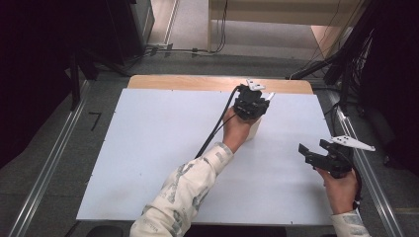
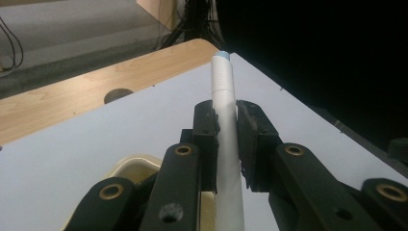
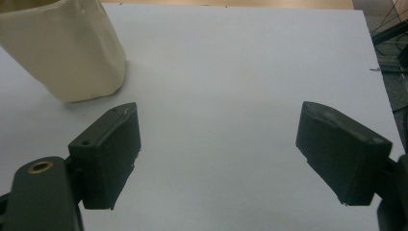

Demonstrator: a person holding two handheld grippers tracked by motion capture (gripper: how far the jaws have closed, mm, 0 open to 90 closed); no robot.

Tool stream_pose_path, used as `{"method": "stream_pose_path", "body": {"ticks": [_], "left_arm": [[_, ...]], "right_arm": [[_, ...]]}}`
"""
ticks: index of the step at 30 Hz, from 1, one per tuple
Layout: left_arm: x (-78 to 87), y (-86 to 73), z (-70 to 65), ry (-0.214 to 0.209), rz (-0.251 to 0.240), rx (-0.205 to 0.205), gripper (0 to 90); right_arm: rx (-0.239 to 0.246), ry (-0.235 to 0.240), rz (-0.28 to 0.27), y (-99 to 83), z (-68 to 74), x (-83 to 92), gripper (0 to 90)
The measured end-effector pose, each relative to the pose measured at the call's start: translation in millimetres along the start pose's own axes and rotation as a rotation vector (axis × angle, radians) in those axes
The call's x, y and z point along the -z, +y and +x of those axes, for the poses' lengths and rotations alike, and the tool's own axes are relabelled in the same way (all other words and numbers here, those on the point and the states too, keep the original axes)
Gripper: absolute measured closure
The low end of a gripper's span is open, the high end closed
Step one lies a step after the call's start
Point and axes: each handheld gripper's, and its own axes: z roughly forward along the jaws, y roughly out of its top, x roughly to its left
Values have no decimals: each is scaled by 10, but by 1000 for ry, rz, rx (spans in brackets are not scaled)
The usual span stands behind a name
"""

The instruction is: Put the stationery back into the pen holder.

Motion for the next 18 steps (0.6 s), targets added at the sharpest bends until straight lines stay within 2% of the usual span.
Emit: {"method": "stream_pose_path", "body": {"ticks": [18], "left_arm": [[-179, 72, 232, 46, -14, 27, 792]], "right_arm": [[-8, 0, 3, -8, -15, -2, 138]]}}
